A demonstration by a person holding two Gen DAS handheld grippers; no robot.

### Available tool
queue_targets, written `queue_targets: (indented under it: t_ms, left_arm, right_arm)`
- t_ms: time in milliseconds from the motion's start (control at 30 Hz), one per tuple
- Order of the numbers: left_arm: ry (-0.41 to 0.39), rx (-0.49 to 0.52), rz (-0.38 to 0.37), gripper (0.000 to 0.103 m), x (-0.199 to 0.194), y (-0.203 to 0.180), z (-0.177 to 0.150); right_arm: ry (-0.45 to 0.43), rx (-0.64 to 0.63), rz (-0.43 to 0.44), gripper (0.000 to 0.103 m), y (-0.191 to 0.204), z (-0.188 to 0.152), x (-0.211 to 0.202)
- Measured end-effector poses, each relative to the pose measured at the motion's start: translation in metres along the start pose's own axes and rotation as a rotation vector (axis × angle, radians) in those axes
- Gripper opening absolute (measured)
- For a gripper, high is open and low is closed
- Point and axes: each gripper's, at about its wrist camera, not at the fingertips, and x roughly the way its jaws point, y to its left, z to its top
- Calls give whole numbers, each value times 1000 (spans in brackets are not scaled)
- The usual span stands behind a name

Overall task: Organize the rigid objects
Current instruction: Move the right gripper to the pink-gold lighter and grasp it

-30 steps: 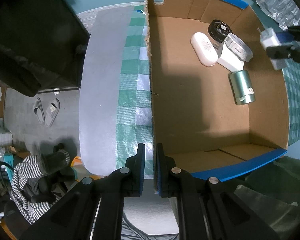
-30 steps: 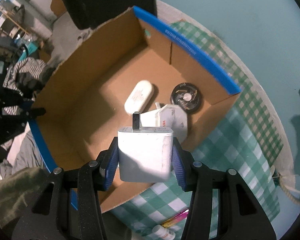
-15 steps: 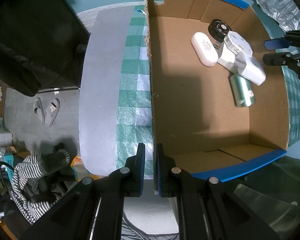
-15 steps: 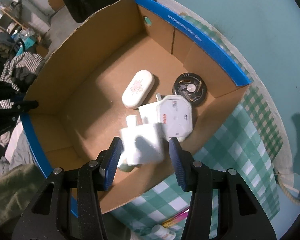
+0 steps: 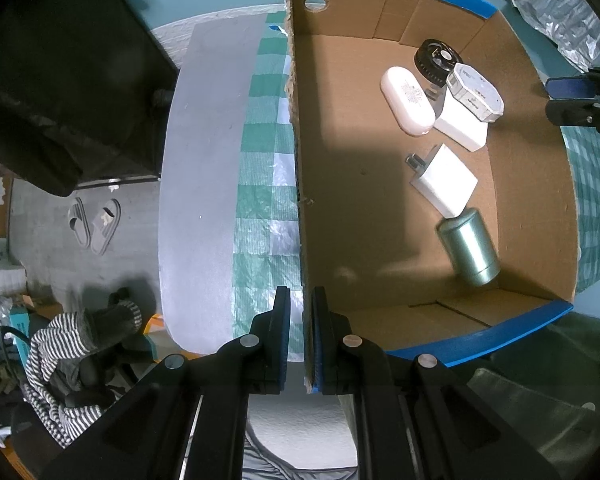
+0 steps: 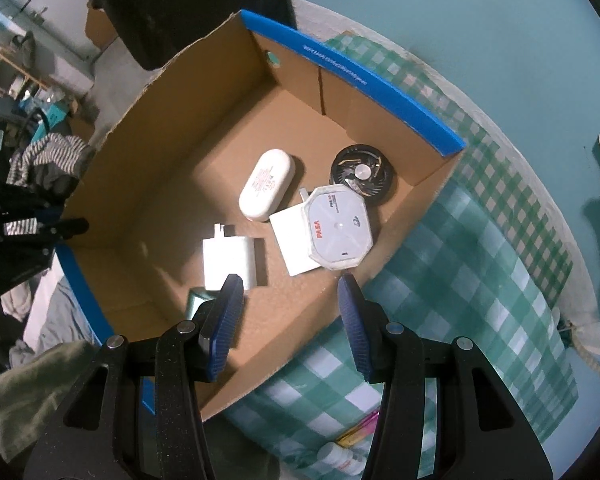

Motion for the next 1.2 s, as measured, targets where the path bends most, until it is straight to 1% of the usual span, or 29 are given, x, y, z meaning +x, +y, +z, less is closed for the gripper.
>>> queue_targets:
  t_ms: [333, 700, 833, 933, 1100, 1200]
  left_arm:
    - [0, 6, 1, 10, 0, -1, 2]
    - [7, 33, -5, 10, 1, -7, 7]
    - [7, 42, -5, 10, 2, -8, 7]
    - [4, 43, -8, 10, 1, -8, 8]
    - [4, 45, -8, 10, 0, -8, 7]
    - [4, 49, -7, 10, 0, -8, 7]
  right_arm:
    - [-17, 97, -5, 49, -20, -16, -12]
    - [-14, 245, -4, 49, -50, -51, -17]
    - [-1, 315, -8, 49, -65, -71, -15]
    - [16, 394, -15, 49, -80, -94, -9]
    - [45, 490, -28, 49, -100, -127, 1]
    - [56, 530, -35, 49, -107, -142, 6]
